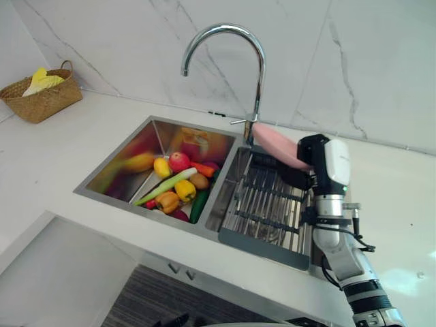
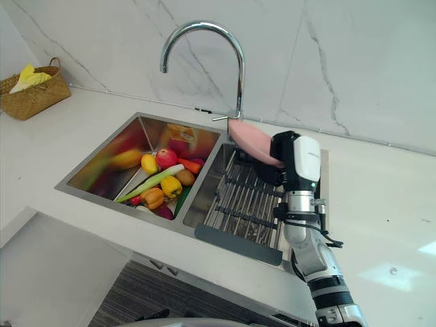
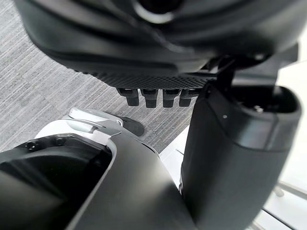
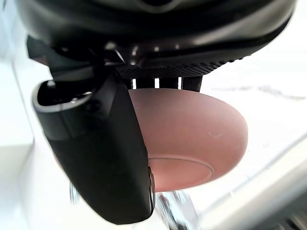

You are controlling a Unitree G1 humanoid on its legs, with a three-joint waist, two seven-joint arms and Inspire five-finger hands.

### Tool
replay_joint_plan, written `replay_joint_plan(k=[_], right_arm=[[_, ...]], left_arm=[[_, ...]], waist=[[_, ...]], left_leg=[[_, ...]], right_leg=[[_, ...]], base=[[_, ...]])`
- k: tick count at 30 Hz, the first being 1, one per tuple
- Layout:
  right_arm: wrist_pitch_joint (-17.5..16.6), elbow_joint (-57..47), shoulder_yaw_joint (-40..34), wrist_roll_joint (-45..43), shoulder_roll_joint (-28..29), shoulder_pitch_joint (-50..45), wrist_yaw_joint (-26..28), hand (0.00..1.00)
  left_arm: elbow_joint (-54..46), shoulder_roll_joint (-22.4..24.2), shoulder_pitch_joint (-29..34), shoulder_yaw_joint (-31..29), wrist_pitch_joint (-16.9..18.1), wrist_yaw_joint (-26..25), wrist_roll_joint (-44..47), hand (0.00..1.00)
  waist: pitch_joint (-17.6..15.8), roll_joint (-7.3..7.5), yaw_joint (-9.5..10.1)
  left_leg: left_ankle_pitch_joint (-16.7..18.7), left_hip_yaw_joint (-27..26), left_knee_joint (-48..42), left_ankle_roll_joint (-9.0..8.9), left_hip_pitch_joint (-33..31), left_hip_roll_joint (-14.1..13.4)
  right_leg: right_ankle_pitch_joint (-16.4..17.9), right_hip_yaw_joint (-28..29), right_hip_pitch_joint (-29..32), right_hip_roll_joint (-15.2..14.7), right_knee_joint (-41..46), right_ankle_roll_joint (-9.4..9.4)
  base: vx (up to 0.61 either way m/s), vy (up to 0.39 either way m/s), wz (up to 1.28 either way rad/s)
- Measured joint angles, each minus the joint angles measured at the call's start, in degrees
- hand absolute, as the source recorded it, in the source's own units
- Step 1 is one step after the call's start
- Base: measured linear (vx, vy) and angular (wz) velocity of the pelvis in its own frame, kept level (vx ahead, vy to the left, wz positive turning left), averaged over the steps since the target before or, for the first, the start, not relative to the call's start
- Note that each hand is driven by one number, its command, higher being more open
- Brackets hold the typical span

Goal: Walk over to the sink, pick up the cup, carry it to the dishwasher, place the cup inside the dishwasher, then close the dishwasher door

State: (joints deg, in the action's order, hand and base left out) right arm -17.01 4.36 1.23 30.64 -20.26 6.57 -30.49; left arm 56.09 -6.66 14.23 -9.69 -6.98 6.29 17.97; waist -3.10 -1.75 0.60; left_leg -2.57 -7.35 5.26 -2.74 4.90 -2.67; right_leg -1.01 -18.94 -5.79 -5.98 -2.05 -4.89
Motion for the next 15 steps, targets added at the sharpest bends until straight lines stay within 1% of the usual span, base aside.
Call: replay_joint_plan(k=[3,8,11,13,15], right_arm=[[-1.36,-2.65,-3.13,-3.45,0.59,-0.96,-0.01,0.0],[-2.76,-5.89,-7.21,-6.27,1.24,-2.91,-0.42,0.0],[-2.79,-6.54,-9.77,-6.44,1.88,-3.82,-1.24,0.0],[-2.8,-7.26,-13.07,-6.43,2.35,-5.74,-2.8,0.0],[-2.78,-7.26,-15.63,-6.42,2.47,-6.68,-4.15,0.0]], left_arm=[[0.11,0.03,0.0,0.0,0.3,-0.03,0.0,1.0],[0.45,0.06,-0.01,-0.01,0.47,-0.09,0.0,1.0],[0.49,0.07,-0.02,0.0,0.44,-0.09,0.0,1.0],[0.53,0.08,-0.02,0.01,0.32,-0.09,0.0,1.0],[0.49,0.21,-0.05,0.07,-0.04,-0.08,0.0,1.0]], waist=[[-0.02,-0.03,-0.07],[-0.03,-0.05,-0.44],[-0.03,-0.07,-0.6],[-0.08,-0.11,-0.66],[-0.16,-0.34,-0.68]], left_leg=[[0.16,-0.56,0.01,-0.19,0.13,-0.14],[0.25,-1.08,0.01,-0.19,0.38,-0.32],[0.29,-1.32,-0.01,-0.16,0.71,-0.33],[0.33,-1.67,-0.25,-0.15,1.09,-0.33],[0.41,-3.04,-0.26,-0.13,1.17,-0.37]], right_leg=[[0.0,0.4,0.02,0.12,0.02,0.01],[0.0,0.93,0.03,0.31,0.02,0.01],[0.0,1.25,-0.02,0.32,0.09,0.02],[0.0,1.77,0.04,0.26,0.58,0.01],[0.47,3.02,1.43,0.05,2.48,0.04]], base=[[-0.02,0.0,-0.08],[-0.01,-0.004,-0.05],[-0.01,0.001,-0.05],[0.0,0.007,-0.09],[-0.03,0.022,-0.28]])
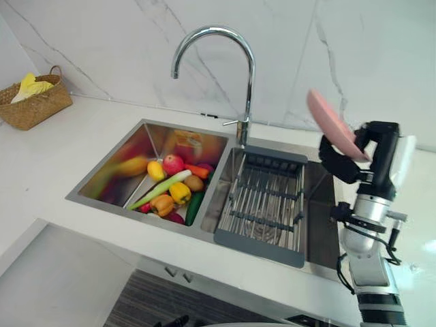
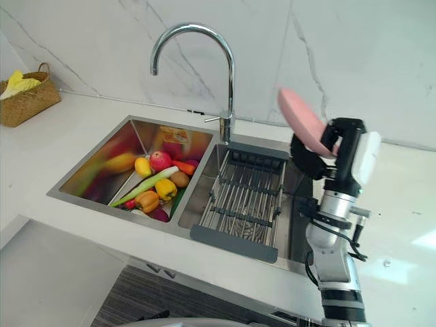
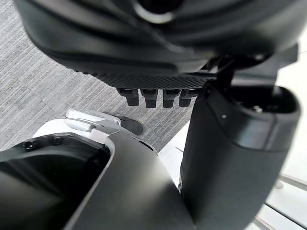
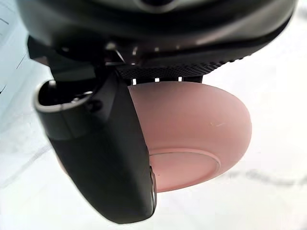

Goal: Walk over to the sink, pick up the cup, carry it to the dishwasher, place the cup inside the dishwasher, then close the dishwasher door

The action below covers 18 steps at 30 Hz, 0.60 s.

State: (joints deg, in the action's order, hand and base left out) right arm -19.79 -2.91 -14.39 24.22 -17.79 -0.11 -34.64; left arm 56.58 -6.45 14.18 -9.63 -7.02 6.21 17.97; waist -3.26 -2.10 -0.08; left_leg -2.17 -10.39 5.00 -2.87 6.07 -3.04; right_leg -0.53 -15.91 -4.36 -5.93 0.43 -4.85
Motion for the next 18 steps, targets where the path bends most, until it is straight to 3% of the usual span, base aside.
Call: replay_joint_plan(k=[8,10,11,12,14,16,17,18], right_arm=[[5.04,-1.12,-15.33,-1.25,3.13,-5.71,-8.47,0.0],[6.69,-2.77,-16.55,-1.76,4.71,-7.47,-10.1,0.0],[7.56,-3.87,-16.67,-1.8,6.1,-8.9,-10.98,0.0],[8.36,-4.63,-16.63,-1.81,7.69,-10.25,-11.36,0.0],[8.91,-5.0,-16.64,-2.18,9.35,-11.34,-12.07,0.0],[8.9,-5.25,-16.68,-2.22,10.15,-12.68,-13.57,0.0],[8.85,-5.3,-16.68,-2.24,10.46,-12.96,-14.3,0.0],[8.61,-5.45,-16.58,-2.29,10.04,-11.93,-14.8,0.0]], left_arm=[[-0.16,-0.33,-0.84,0.09,-3.49,0.12,-2.25,1.0],[-0.16,-0.38,-1.18,0.04,-3.96,0.12,-2.31,1.0],[-0.14,-0.84,-1.91,0.01,-4.08,0.07,-2.32,1.0],[-0.03,-1.4,-2.69,0.0,-4.51,-0.05,-2.32,1.0],[0.06,-1.71,-3.89,-0.16,-5.43,-0.08,-2.3,1.0],[-0.16,-3.26,-4.57,-0.3,-5.64,-0.03,-2.39,1.0],[-0.34,-4.23,-4.8,-0.47,-5.66,-0.04,-2.39,1.0],[-0.06,-4.57,-6.11,-2.44,-5.63,0.01,-2.28,1.0]], waist=[[-1.05,0.66,-1.57],[-1.13,0.79,-1.59],[-1.42,1.25,-1.67],[-1.98,1.93,-2.01],[-2.95,2.23,-2.75],[-4.14,4.68,-3.56],[-3.74,6.38,-3.87],[-4.37,7.39,-4.08]], left_leg=[[0.85,-6.92,-0.01,0.96,0.1,1.32],[0.98,-10.4,-0.08,1.14,-0.85,1.16],[1.34,-12.96,-0.88,1.63,-1.7,0.86],[1.84,-15.62,-2.24,2.32,-2.25,0.0],[3.07,-19.43,-3.94,2.99,-3.06,-1.99],[5.02,-22.14,-7.05,2.13,-3.91,-3.02],[6.33,-23.61,-10.14,1.5,-4.95,-3.34],[9.33,-25.1,-16.14,1.85,-8.36,-5.07]], right_leg=[[1.79,6.67,7.23,-1.39,6.55,-0.29],[2.06,2.89,9.54,-2.78,6.44,0.46],[1.95,-0.81,10.69,-4.03,6.43,2.02],[2.15,-4.03,11.35,-4.66,6.49,5.05],[3.68,-9.35,12.94,-6.36,11.52,7.15],[5.42,-13.4,14.09,-9.09,21.13,7.26],[5.86,-14.99,13.96,-9.5,21.32,5.9],[4.31,-14.84,15.29,-7.44,18.39,4.48]], base=[[-0.08,0.054,-0.45],[-0.06,0.08,-0.91],[-0.01,0.085,-1.31],[-0.01,0.056,-1.17],[-0.04,-0.04,-1.08],[-0.01,-0.078,-0.88],[0.06,-0.119,-1.11],[0.0,-0.11,-1.2]])
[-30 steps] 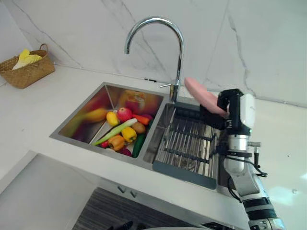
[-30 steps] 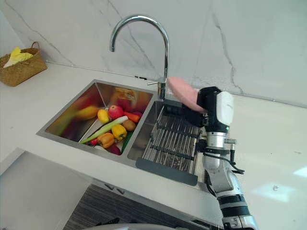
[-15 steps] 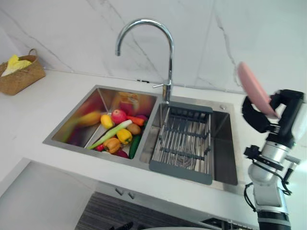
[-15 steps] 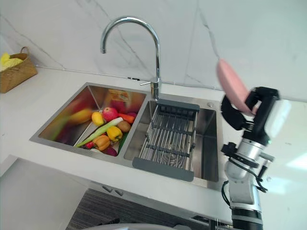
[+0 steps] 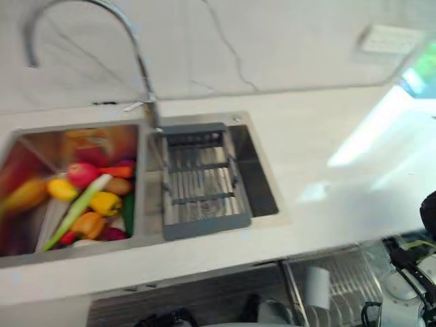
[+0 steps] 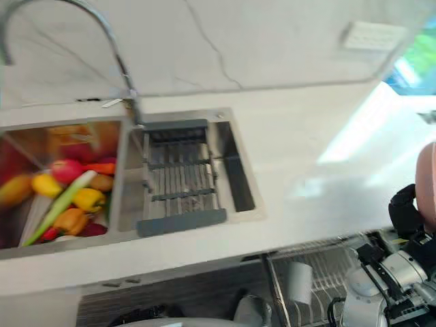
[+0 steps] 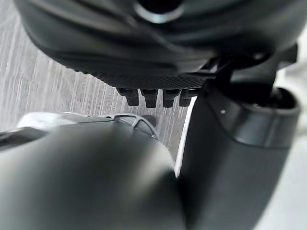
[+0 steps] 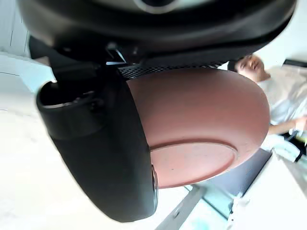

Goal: Walk over to the sink, pick up the cup, carry it to the dishwasher, place the cup inside the dishwasher, then close the dishwasher door

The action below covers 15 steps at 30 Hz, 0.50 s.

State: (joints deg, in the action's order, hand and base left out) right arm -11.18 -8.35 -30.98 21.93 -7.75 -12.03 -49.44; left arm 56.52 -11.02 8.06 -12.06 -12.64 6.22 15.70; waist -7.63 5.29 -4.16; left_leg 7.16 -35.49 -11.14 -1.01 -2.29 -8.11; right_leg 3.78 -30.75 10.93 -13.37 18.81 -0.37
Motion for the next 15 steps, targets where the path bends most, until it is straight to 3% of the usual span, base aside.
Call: replay_joint_plan(k=[1,2,3,4,5,6,7,15], right_arm=[[-0.21,0.05,0.05,-0.01,-0.13,0.76,-0.27,0.0],[-0.85,0.89,0.38,0.02,-0.12,2.58,-0.99,0.0],[-1.72,2.0,0.88,0.07,0.62,3.32,-1.65,0.0],[-2.98,2.81,1.06,0.13,1.2,2.75,-2.44,0.0],[-3.56,3.2,1.07,0.14,1.48,2.34,-2.88,0.0],[-4.16,4.0,1.2,0.21,1.8,2.27,-3.42,0.0],[-4.16,4.52,1.62,0.2,2.09,1.84,-3.67,0.0],[-3.58,6.99,9.97,2.32,4.03,-2.3,0.93,0.0]], left_arm=[[0.07,0.1,-0.6,-0.03,0.0,-0.02,0.01,1.0],[0.01,1.11,-1.03,-0.16,0.52,-0.02,0.17,1.0],[-0.32,1.76,-0.91,-1.26,1.44,0.03,0.67,1.0],[-0.75,2.06,-0.98,-1.63,1.79,-0.49,1.33,1.0],[-0.99,1.79,-0.97,-1.61,1.79,-0.58,1.48,1.0],[-1.67,1.97,-1.0,-1.52,1.61,-1.26,1.74,1.0],[-2.02,2.3,-0.48,-1.57,1.58,-1.58,1.92,1.0],[-2.99,3.43,1.0,-2.1,3.02,-1.46,2.38,1.0]], waist=[[-0.15,0.15,0.12],[0.37,-1.26,1.07],[0.29,-0.83,1.86],[0.33,-0.42,1.51],[0.27,-0.12,1.45],[-0.09,-0.32,1.25],[-0.17,-0.49,1.22],[-0.81,-1.81,1.9]], left_leg=[[0.79,0.38,-0.35,0.51,-0.89,0.21],[0.07,0.01,2.4,1.63,-1.9,1.1],[-0.64,-3.19,3.57,1.21,-1.09,0.43],[-0.86,-4.61,2.62,0.77,-1.02,0.17],[-0.79,-5.13,2.0,0.79,-0.98,0.12],[-0.69,-5.9,0.94,0.88,-1.02,-0.63],[-0.66,-6.51,0.54,0.92,-0.4,-0.8],[-1.17,-7.68,2.39,-0.98,3.28,-1.47]], right_leg=[[-1.18,1.48,0.63,0.85,-1.75,0.21],[-5.48,5.35,0.52,4.81,-9.3,0.06],[-5.11,5.7,0.04,5.72,-10.2,-0.06],[-1.55,5.4,-2.16,5.47,-9.6,-0.91],[-1.76,5.32,-4.15,5.69,-12.53,-2.09],[-5.32,5.38,-6.46,7.21,-18.32,-2.01],[-6.69,5.89,-8.04,7.85,-21.23,-1.83],[-7.66,7.92,-10.89,9.75,-23.99,-1.25]], base=[[-0.11,-0.018,-1.59],[-0.15,0.038,-1.57],[-0.09,0.046,-1.62],[0.0,-0.016,-1.06],[0.03,-0.103,-0.64],[0.01,-0.111,-0.48],[-0.02,-0.097,-0.4],[-0.06,0.021,-0.14]])
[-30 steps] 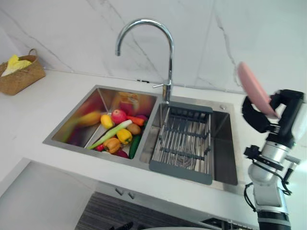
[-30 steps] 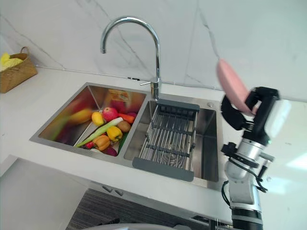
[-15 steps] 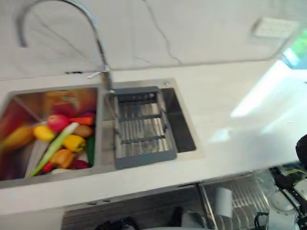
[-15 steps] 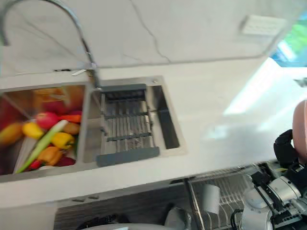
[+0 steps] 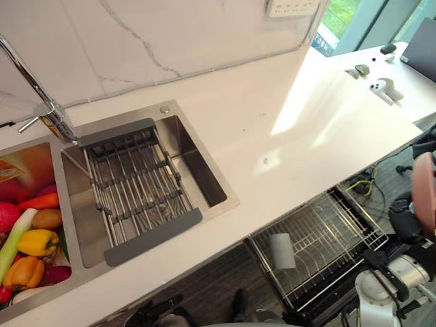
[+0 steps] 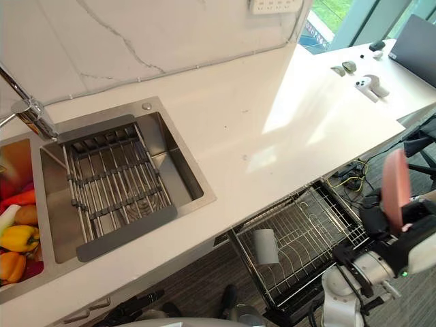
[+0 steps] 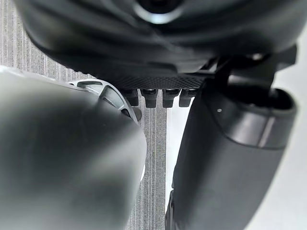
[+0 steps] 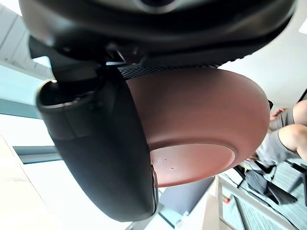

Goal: Walk over to the sink, pick up the cup, carry it to the dishwasher, place the cup inside the dishwasher, then close the dishwasher door

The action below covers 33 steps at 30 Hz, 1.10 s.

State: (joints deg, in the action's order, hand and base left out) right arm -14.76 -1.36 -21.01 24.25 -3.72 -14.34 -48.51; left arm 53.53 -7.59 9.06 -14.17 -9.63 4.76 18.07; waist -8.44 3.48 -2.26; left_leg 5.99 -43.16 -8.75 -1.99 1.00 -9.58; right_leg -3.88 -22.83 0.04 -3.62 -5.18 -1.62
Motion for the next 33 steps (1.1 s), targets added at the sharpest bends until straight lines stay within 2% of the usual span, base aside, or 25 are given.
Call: replay_joint_plan(k=[4,9,12,15,19,21,24,33], right_arm=[[1.09,5.08,2.99,2.27,1.4,-0.48,1.25,0.0],[2.69,12.83,8.0,4.4,2.77,-1.52,1.42,0.0],[3.0,16.19,8.01,4.67,3.64,-1.37,1.39,0.0],[3.95,20.7,7.96,4.72,3.49,-0.06,1.19,0.0],[5.04,28.93,7.74,2.96,1.36,3.04,1.15,0.0],[6.12,32.51,5.95,1.33,0.0,4.74,1.11,0.0],[7.4,37.04,2.82,-0.66,-1.97,7.42,0.89,0.0],[14.43,41.06,-3.98,-3.06,-9.14,14.41,-3.83,0.0]], left_arm=[[-1.69,0.98,0.83,0.05,0.65,-0.08,-0.08,1.0],[-3.44,2.44,0.94,0.52,1.08,-0.05,-0.05,1.0],[-3.98,3.1,0.98,0.43,1.16,0.29,-0.06,1.0],[-4.11,3.36,1.05,0.16,1.22,0.63,-0.07,1.0],[-3.75,3.36,1.25,-0.03,1.23,1.88,-0.11,1.0],[-3.39,3.85,1.64,-0.03,1.72,1.99,-0.06,1.0],[-3.21,4.49,2.23,-0.12,2.13,2.6,0.37,1.0],[-3.06,4.72,0.26,0.62,2.92,5.28,3.41,1.0]], waist=[[-0.57,-0.81,0.23],[-1.52,-2.42,1.83],[-2.07,-3.39,2.85],[-2.43,-4.07,2.99],[-3.02,-5.14,4.12],[-3.77,-6.54,4.93],[-3.92,-7.76,5.98],[-5.4,-8.45,7.64]], left_leg=[[-0.51,0.16,0.88,0.1,1.2,0.51],[-0.62,2.4,0.62,0.22,1.33,0.61],[-0.63,4.17,0.4,0.24,1.34,0.88],[-0.87,6.31,0.43,0.63,0.43,1.4],[-1.26,8.26,0.46,1.24,-0.77,1.98],[-1.47,10.25,0.17,1.54,-1.63,2.22],[-1.63,11.93,-0.32,1.7,-2.67,2.28],[-2.4,12.74,-2.58,2.25,-6.86,2.58]], right_leg=[[-0.01,-0.61,-1.07,-0.26,-0.02,0.0],[0.02,-3.03,-2.68,-0.51,0.02,-0.04],[0.28,-4.96,-3.87,-0.89,0.23,-0.39],[0.56,-7.11,-4.28,-1.41,0.24,-0.74],[0.84,-9.24,-4.34,-1.89,0.33,-1.13],[1.63,-11.27,-4.2,-2.53,1.97,-1.15],[3.69,-13.24,-3.1,-3.67,5.72,-1.35],[8.07,-15.65,1.67,-7.38,14.3,-1.12]], base=[[-0.05,0.078,0.04],[-0.03,0.092,0.22],[-0.05,0.102,0.33],[-0.07,0.113,0.36],[-0.04,0.089,0.3],[-0.01,0.09,0.43],[0.0,0.079,0.42],[-0.04,0.05,0.2]])
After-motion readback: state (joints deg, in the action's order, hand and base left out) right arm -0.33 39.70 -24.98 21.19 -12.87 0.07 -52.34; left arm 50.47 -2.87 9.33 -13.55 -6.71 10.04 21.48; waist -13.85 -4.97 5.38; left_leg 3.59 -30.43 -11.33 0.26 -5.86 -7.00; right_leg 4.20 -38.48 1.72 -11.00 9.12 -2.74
